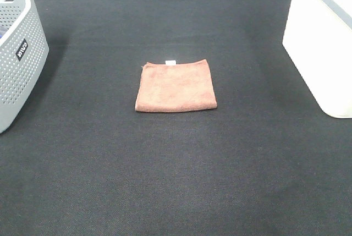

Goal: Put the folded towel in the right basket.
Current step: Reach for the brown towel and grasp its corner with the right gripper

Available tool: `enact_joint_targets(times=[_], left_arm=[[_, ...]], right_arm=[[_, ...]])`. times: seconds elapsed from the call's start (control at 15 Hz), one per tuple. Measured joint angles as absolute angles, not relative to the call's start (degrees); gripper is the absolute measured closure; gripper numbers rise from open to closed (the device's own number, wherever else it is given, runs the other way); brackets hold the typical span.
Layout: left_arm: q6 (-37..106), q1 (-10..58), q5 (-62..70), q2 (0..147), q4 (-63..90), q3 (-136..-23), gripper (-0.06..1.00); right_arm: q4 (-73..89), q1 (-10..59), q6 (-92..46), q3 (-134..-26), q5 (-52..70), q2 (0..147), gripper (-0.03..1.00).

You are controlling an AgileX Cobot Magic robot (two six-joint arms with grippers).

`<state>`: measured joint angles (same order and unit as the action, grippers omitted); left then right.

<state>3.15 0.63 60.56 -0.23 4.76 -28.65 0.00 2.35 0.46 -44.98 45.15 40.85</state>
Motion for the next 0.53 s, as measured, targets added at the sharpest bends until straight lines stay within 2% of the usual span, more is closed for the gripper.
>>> enact_joint_targets(times=[0.13,0.2,0.53], left_arm=[[3.15,0.63,60.56,-0.23,4.76,-28.65,0.07],[3.15,0.63,60.56,-0.23,4.76,-28.65,0.07],[3.15,0.63,60.56,-0.23,4.76,-28.65,0.07]], right_arm=[[2.29,2.35,0.40,-53.97,45.09,53.17,0.32],[2.29,2.35,0.40,-53.97,45.09,53.17,0.32],[11.52,3.50,-4.53,-71.62,45.15,75.63,0.32]])
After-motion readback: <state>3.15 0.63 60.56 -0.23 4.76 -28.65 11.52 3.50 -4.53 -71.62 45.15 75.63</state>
